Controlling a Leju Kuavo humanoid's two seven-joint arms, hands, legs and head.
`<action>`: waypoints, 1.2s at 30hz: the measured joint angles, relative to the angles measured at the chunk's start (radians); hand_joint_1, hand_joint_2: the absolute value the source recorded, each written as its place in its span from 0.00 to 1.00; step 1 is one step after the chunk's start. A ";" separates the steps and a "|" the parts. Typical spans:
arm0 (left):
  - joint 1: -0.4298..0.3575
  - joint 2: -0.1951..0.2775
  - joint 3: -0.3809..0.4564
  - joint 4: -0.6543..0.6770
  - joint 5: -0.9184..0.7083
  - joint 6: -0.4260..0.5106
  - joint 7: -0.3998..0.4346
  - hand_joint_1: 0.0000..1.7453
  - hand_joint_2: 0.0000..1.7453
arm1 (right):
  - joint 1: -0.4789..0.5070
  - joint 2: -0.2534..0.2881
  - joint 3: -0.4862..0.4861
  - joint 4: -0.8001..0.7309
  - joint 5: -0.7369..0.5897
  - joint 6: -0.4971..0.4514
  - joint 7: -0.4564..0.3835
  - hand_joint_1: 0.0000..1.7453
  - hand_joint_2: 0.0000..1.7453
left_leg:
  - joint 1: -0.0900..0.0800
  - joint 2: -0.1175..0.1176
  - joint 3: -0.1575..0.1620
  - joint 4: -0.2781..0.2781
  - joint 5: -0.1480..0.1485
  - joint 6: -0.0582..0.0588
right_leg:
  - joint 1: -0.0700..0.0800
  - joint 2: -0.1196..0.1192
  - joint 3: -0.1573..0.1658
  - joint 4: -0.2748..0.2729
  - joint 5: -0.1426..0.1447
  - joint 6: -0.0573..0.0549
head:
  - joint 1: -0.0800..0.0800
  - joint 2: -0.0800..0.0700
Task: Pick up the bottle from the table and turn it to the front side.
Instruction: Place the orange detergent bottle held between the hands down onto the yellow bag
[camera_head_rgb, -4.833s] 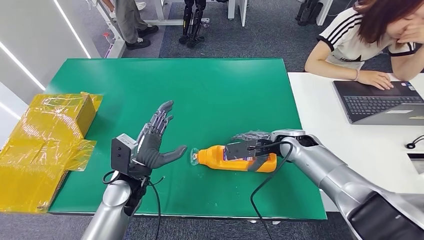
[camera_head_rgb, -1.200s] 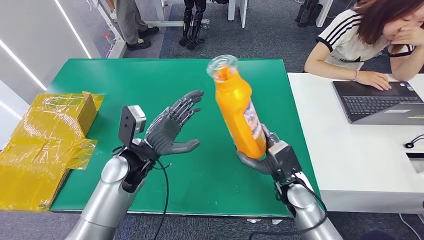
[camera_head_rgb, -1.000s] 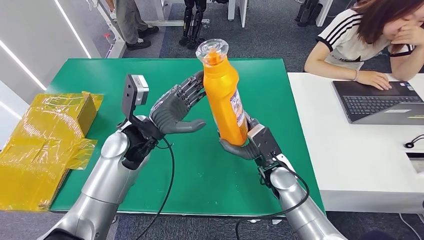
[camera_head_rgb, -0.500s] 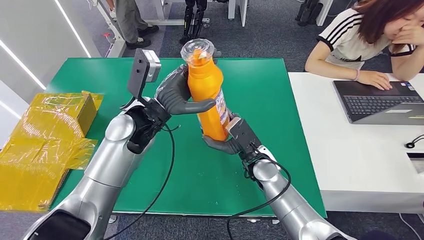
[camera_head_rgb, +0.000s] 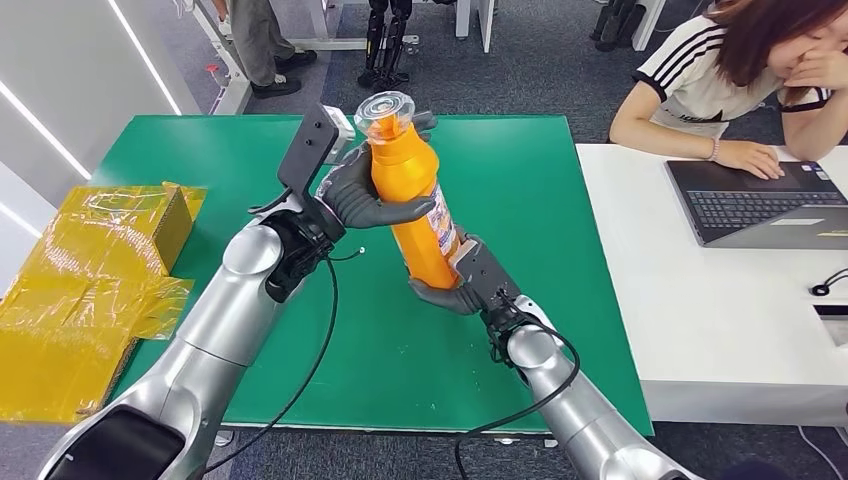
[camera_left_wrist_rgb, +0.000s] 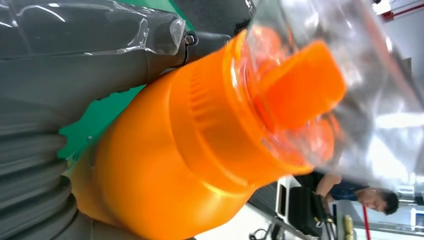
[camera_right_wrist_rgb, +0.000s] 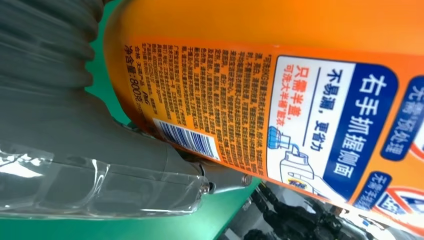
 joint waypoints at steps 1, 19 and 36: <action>0.000 0.000 -0.001 0.003 -0.004 0.001 -0.002 1.00 1.00 | 0.002 -0.002 -0.001 0.000 -0.002 0.000 0.000 1.00 1.00 | 0.000 0.000 0.000 0.000 0.000 0.000 | 0.000 0.000 0.000 0.000 0.000 0.000 | 0.000 0.000; 0.037 0.027 0.002 0.021 0.209 -0.100 0.026 1.00 1.00 | 0.085 -0.029 -0.051 -0.053 -0.037 0.014 -0.020 0.00 1.00 | 0.000 0.000 0.000 0.000 0.000 0.000 | 0.000 -0.001 0.000 0.000 0.000 0.000 | 0.000 0.000; -0.074 0.097 -0.021 0.033 -0.557 0.299 -0.116 1.00 1.00 | 0.290 -0.149 -0.146 -0.356 -0.022 -0.036 -0.078 0.00 1.00 | 0.000 0.000 -0.001 0.000 0.000 0.000 | 0.000 -0.001 -0.001 0.000 0.000 0.000 | 0.000 0.000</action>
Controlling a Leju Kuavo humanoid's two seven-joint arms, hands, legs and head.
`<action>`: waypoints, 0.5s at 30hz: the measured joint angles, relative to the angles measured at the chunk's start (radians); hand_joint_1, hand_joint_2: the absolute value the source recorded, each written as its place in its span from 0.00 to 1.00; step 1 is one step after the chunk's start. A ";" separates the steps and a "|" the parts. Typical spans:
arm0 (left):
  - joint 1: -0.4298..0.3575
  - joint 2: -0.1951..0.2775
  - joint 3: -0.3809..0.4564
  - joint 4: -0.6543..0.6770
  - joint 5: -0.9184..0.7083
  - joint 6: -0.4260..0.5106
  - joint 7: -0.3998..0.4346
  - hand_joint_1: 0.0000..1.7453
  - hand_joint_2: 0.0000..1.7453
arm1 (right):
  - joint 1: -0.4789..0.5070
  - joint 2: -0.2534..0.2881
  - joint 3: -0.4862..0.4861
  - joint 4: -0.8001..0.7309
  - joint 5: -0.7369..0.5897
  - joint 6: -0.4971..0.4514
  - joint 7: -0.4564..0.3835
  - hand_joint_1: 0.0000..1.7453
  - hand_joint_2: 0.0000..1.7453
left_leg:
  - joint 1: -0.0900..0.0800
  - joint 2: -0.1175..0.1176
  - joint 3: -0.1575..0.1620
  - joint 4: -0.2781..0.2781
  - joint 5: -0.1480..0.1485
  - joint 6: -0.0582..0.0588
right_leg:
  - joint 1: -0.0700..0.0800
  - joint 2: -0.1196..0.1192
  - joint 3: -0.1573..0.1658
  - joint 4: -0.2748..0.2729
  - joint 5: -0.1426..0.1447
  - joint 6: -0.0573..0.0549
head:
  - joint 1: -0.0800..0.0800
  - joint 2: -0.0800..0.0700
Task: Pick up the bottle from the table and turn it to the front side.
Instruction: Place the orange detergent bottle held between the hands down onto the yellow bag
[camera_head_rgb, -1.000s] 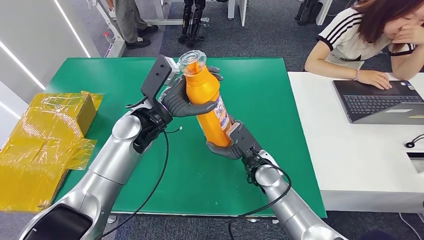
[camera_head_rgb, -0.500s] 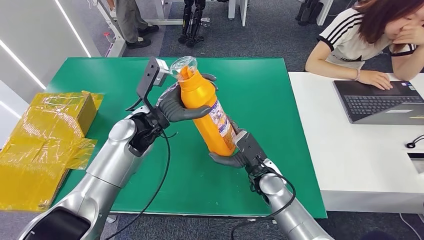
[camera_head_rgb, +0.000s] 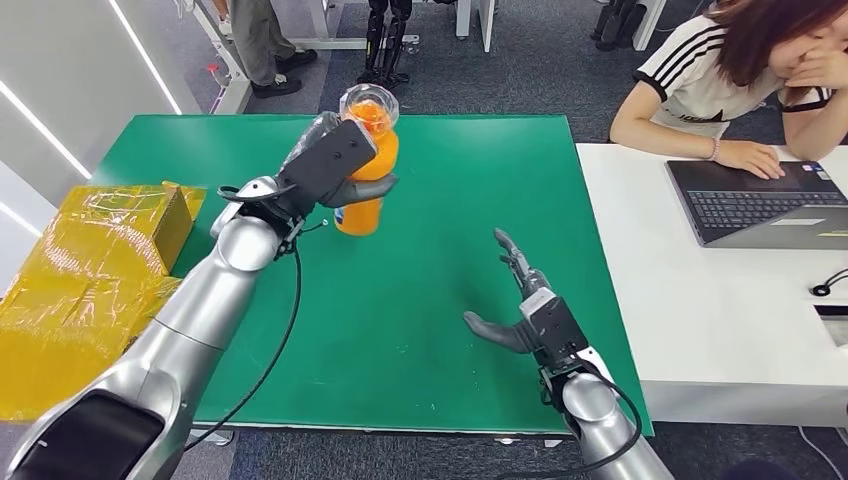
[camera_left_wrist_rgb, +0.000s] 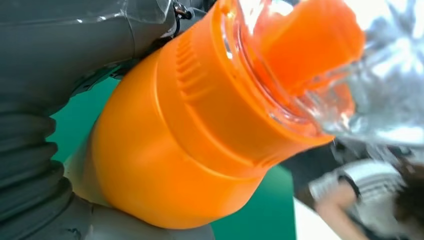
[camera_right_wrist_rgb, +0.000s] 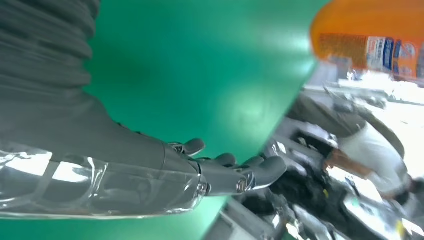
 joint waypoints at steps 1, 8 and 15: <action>-0.015 0.019 -0.003 0.000 -0.066 0.022 -0.007 1.00 1.00 | 0.023 -0.013 -0.007 -0.040 -0.004 -0.014 -0.012 0.00 1.00 | 0.000 0.000 0.000 0.000 0.000 0.000 | 0.000 0.000 0.000 0.000 0.000 0.000 | 0.000 0.000; -0.039 0.310 -0.010 -0.079 -0.441 0.156 -0.044 1.00 1.00 | 0.232 -0.118 -0.096 -0.345 -0.050 -0.056 -0.126 0.00 1.00 | 0.000 0.010 0.002 -0.003 -0.002 -0.002 | 0.000 0.010 -0.001 0.001 0.000 -0.001 | 0.000 0.000; 0.112 0.607 0.027 -0.223 -0.672 0.204 -0.019 1.00 1.00 | 0.306 -0.141 -0.181 -0.502 -0.064 -0.065 -0.161 0.00 1.00 | 0.001 0.010 0.002 -0.004 -0.002 -0.004 | 0.001 0.010 -0.002 0.001 -0.002 -0.003 | 0.000 0.000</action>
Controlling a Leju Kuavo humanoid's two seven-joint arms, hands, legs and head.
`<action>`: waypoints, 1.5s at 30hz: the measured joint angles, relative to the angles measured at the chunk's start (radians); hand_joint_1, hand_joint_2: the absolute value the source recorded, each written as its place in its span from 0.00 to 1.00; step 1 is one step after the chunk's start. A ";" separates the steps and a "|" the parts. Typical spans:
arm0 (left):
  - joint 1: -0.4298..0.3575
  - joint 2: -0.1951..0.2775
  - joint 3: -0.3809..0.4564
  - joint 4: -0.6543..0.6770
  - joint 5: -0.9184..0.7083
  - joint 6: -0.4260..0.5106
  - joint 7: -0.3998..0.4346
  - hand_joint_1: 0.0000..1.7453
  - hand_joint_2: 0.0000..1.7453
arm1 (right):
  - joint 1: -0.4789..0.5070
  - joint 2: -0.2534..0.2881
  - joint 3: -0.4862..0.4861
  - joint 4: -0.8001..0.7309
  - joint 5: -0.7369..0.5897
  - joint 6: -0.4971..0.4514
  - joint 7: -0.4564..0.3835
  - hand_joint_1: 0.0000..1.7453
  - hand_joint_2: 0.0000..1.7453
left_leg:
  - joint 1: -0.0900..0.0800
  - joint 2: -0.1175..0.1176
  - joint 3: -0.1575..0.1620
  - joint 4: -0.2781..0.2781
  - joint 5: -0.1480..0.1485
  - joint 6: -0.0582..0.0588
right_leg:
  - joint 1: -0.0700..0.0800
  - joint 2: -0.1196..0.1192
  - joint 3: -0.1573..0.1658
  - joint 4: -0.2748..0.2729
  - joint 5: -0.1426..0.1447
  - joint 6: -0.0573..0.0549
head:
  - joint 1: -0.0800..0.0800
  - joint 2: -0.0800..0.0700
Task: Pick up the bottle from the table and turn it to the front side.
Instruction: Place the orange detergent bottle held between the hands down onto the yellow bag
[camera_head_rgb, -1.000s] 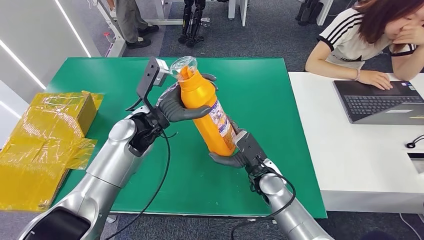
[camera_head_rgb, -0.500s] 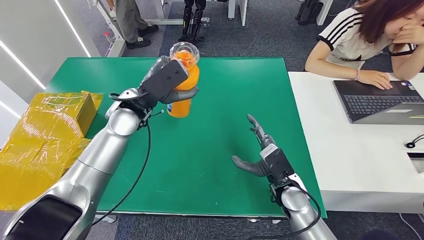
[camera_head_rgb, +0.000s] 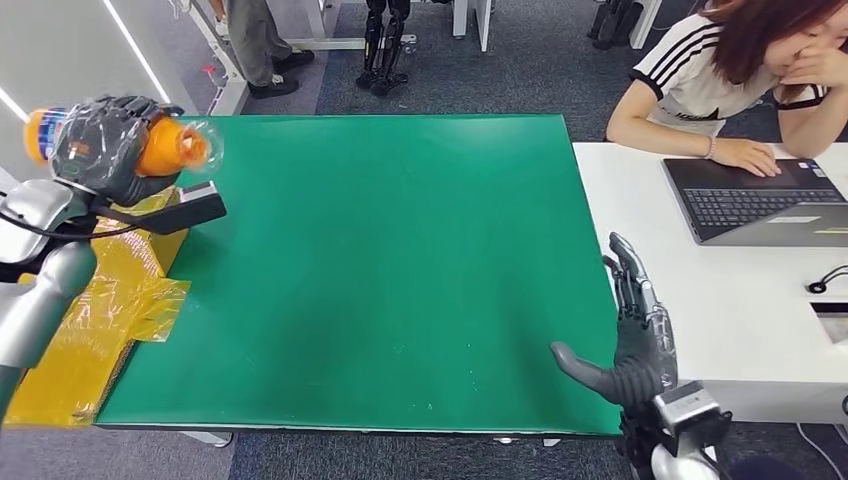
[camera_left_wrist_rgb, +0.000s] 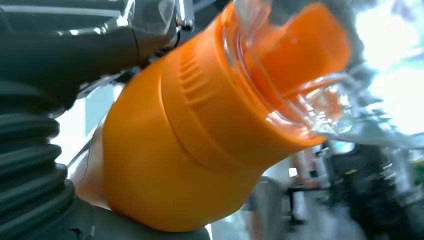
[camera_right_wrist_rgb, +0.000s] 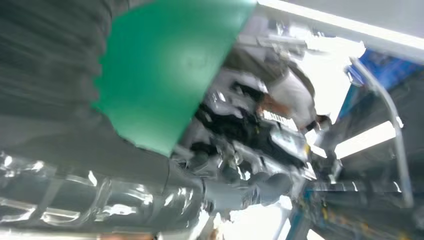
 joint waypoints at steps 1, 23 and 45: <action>0.018 0.031 0.004 -0.019 -0.027 0.000 0.007 1.00 1.00 | 0.009 -0.005 -0.013 -0.018 -0.012 -0.007 -0.007 0.00 1.00 | 0.000 0.000 0.000 0.000 0.000 0.000 | 0.000 0.000 0.000 0.000 0.000 0.000 | 0.000 0.000; 0.357 0.182 0.143 -0.128 -0.249 -0.001 0.041 1.00 1.00 | 0.188 -0.017 -0.122 -0.220 -0.008 0.021 -0.089 0.00 1.00 | -0.001 -0.001 0.000 0.000 -0.001 0.001 | -0.001 -0.001 0.001 -0.002 0.000 0.001 | 0.000 0.000; 0.170 -0.340 0.007 0.569 -0.248 0.158 -0.007 1.00 1.00 | 0.066 -0.012 -0.029 -0.260 0.060 0.049 0.009 0.00 1.00 | -0.001 -0.007 -0.001 0.003 0.001 0.004 | -0.001 -0.008 0.003 -0.003 0.002 0.004 | 0.000 0.000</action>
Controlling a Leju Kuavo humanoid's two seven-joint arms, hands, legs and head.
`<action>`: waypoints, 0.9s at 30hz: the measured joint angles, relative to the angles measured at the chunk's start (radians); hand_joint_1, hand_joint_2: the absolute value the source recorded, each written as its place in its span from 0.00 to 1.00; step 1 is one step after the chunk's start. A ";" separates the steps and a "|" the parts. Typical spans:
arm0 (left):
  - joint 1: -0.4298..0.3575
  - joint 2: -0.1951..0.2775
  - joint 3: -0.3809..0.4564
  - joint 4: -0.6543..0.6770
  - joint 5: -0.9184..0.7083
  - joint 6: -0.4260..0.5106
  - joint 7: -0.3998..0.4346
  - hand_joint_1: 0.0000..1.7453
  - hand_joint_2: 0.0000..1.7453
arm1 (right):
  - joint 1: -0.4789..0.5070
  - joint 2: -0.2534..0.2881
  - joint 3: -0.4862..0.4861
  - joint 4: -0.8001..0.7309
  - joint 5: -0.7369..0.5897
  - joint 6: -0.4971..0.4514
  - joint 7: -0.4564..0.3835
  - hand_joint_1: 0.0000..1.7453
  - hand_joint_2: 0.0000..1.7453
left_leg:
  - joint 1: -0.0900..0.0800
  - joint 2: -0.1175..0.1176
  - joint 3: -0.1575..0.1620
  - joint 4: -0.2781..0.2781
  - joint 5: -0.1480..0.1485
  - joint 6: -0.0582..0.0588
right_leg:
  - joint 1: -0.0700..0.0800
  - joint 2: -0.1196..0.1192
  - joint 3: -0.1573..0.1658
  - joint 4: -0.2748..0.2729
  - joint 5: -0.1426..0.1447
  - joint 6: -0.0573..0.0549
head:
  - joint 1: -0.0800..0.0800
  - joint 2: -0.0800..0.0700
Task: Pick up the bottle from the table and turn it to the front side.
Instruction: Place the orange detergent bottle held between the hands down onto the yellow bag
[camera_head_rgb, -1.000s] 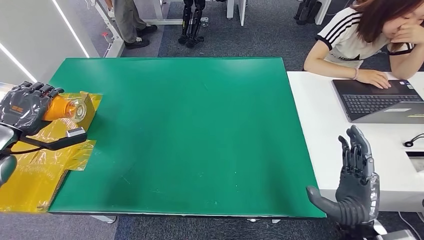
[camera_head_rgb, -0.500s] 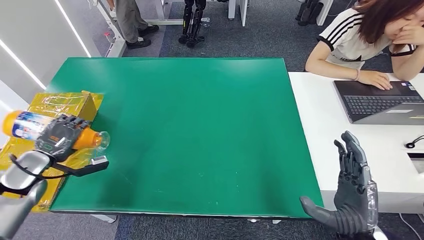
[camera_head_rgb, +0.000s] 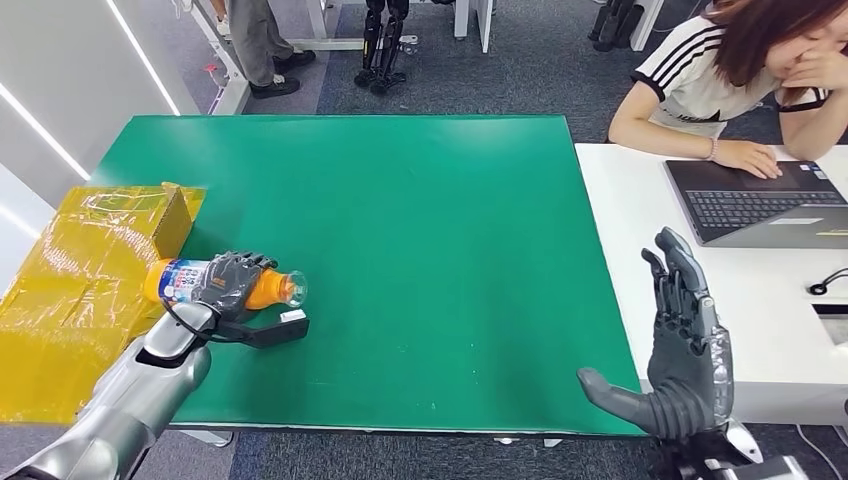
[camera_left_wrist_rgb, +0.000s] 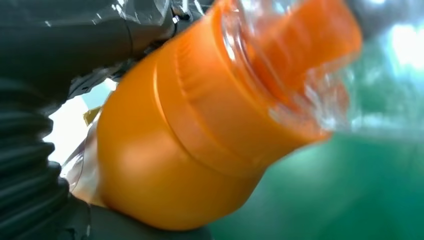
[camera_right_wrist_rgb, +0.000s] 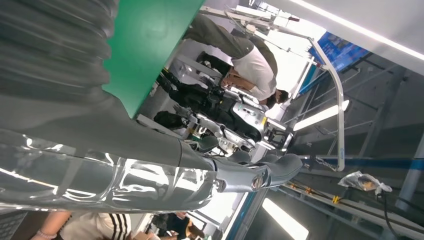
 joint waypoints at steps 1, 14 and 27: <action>-0.009 -0.008 -0.002 0.018 0.000 0.002 0.002 1.00 1.00 | -0.003 0.000 0.002 0.000 0.000 0.000 0.001 0.00 1.00 | 0.000 0.000 0.000 0.000 0.000 0.000 | 0.000 0.000 0.000 0.000 0.000 0.000 | 0.000 0.000; -0.131 -0.055 -0.030 0.205 -0.105 -0.149 0.224 1.00 1.00 | -0.035 0.004 0.015 0.030 -0.005 0.015 0.021 0.00 1.00 | 0.000 0.000 0.001 -0.001 0.001 0.000 | 0.000 0.000 0.001 0.001 0.000 -0.001 | 0.000 0.000; -0.205 -0.070 -0.047 0.287 -0.172 -0.358 0.367 1.00 1.00 | -0.043 0.050 0.019 0.053 0.046 0.021 0.040 0.00 1.00 | 0.000 0.001 0.003 -0.001 0.000 0.000 | 0.000 0.001 0.002 0.001 0.000 -0.001 | 0.000 0.000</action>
